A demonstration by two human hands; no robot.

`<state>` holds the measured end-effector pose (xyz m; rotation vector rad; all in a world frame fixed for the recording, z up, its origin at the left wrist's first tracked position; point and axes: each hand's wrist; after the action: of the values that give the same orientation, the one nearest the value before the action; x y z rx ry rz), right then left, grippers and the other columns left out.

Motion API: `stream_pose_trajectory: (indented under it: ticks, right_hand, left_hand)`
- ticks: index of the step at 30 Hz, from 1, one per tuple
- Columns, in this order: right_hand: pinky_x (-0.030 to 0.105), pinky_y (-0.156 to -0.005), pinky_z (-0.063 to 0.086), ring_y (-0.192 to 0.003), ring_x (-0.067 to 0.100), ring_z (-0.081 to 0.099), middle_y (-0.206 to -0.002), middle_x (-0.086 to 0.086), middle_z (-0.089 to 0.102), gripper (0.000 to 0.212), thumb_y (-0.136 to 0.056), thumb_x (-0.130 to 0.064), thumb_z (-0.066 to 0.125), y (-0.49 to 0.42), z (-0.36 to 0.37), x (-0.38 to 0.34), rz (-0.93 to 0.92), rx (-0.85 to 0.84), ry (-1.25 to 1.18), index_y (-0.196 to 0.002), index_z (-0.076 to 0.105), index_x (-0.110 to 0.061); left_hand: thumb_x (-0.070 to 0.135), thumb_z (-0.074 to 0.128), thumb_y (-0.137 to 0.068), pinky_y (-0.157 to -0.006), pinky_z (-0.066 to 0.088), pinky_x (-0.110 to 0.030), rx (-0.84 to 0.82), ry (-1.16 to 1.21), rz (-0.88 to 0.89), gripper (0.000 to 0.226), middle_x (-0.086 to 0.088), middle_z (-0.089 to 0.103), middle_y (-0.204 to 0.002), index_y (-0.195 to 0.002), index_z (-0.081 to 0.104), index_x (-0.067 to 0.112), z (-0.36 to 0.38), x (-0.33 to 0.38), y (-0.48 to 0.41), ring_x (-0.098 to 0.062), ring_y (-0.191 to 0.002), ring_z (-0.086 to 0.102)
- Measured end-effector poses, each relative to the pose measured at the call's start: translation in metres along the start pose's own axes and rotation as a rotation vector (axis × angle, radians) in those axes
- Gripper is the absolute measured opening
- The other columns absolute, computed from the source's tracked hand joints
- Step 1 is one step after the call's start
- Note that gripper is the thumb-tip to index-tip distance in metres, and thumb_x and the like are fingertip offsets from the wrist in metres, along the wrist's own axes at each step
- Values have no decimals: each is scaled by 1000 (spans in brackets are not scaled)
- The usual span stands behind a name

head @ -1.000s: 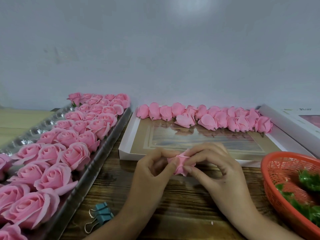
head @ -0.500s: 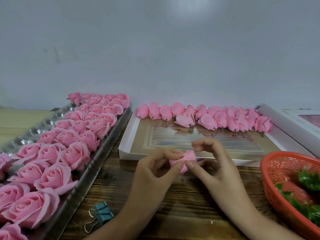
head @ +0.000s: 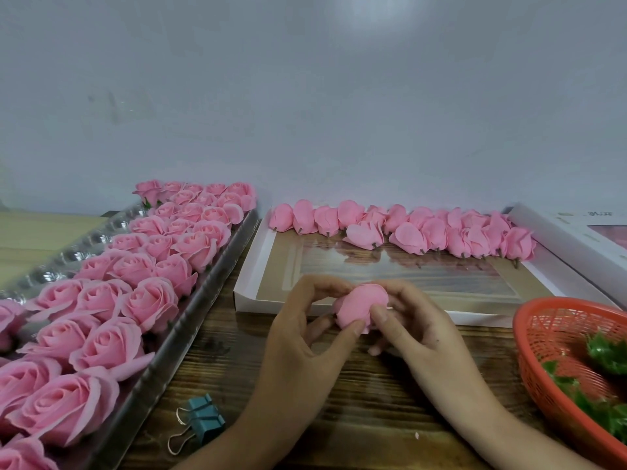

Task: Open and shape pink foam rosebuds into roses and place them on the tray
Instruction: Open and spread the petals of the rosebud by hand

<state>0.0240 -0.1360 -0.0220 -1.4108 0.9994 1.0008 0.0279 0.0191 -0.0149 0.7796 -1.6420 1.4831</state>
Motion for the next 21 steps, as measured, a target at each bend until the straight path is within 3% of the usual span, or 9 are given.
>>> stream_pose_trajectory:
  ticks: [4, 9, 14, 18, 21]
  right_hand:
    - [24, -58, 55, -69, 10, 65, -94, 9, 75, 47, -76, -33, 61, -2, 0, 1, 42, -44, -62, -114, 61, -5]
    - [17, -54, 49, -59, 3, 60, -73, 0, 70, 45, -77, -25, 62, -3, -2, 4, 37, -44, -110, -114, 61, -1]
    - [13, -58, 46, -63, -2, 57, -76, -6, 68, 32, -80, -24, 63, -1, -2, 1, -17, -53, -107, -104, 63, -2]
    - [12, -66, 46, -73, -3, 60, -83, -6, 70, 32, -81, -23, 64, -1, -3, 2, -54, -45, -88, -103, 63, -1]
    - [12, -67, 47, -75, -2, 61, -83, -7, 70, 29, -82, -21, 63, 0, -3, 1, -68, -55, -86, -103, 62, -1]
  left_hand:
    - [12, 75, -72, -88, 53, -29, -1, -23, 11, 48, 8, 61, -114, -108, 53, 35, 2, -2, 0, -17, -109, 59]
    - [6, 73, -72, -95, 50, -33, -48, -45, 32, 52, 7, 61, -113, -111, 51, 32, 2, -1, 2, -19, -110, 59]
    - [-1, 70, -73, -95, 46, -22, -60, -27, 82, 46, 3, 63, -111, -111, 53, 21, 3, 1, 1, -17, -110, 60]
    - [13, 70, -75, -89, 49, -22, -24, -82, 134, 34, 0, 60, -111, -107, 58, 13, 2, 2, -1, -20, -109, 59]
    - [18, 75, -75, -84, 50, -19, -17, -132, 111, 25, 5, 61, -106, -98, 65, 18, -1, 2, -2, -16, -106, 60]
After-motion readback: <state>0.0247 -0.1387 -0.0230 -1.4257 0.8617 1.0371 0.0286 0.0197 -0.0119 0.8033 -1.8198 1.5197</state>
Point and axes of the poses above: each hand's wrist, its own y-axis away from the middle knuckle, its own z-axis out of the palm, x = y × z
